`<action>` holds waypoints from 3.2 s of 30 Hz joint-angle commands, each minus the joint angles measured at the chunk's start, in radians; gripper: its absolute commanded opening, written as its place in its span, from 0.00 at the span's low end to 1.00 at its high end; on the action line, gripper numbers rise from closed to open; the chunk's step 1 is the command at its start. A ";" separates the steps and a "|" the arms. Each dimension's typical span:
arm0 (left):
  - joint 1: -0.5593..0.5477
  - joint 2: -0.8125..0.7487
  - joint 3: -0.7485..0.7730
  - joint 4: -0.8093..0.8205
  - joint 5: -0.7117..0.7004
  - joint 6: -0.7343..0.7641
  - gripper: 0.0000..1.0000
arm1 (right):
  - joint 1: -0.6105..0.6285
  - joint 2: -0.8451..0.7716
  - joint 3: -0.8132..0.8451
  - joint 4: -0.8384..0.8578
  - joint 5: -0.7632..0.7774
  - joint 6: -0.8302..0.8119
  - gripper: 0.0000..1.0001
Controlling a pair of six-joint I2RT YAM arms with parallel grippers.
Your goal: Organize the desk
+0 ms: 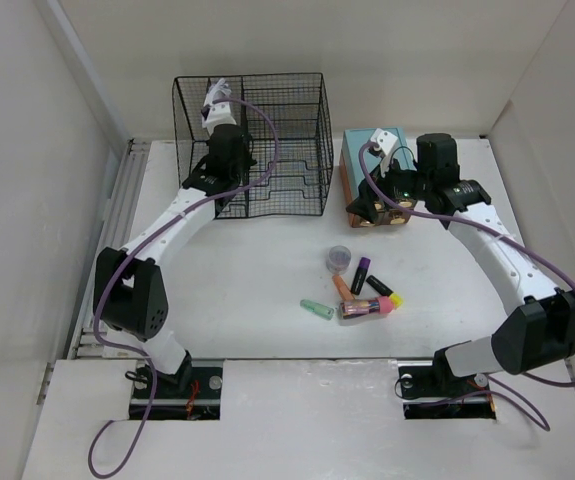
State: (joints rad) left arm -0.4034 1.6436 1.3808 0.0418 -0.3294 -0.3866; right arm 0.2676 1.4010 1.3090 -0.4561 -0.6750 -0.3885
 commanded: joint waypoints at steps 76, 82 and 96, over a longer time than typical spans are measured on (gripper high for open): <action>-0.508 -0.631 -0.887 0.471 0.161 -0.158 0.55 | -0.162 0.182 -0.429 0.771 0.229 0.959 0.66; -0.508 -0.631 -0.887 0.480 0.161 -0.158 0.55 | -0.153 0.214 -0.438 0.846 0.250 0.990 0.67; -0.508 -0.642 -0.914 0.480 0.170 -0.158 0.55 | -0.123 0.159 -0.458 0.856 0.321 0.990 0.37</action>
State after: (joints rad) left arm -0.9081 1.0229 0.4801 0.4686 -0.1608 -0.5556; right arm 0.1326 1.5848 0.8436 0.2722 -0.3878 0.6025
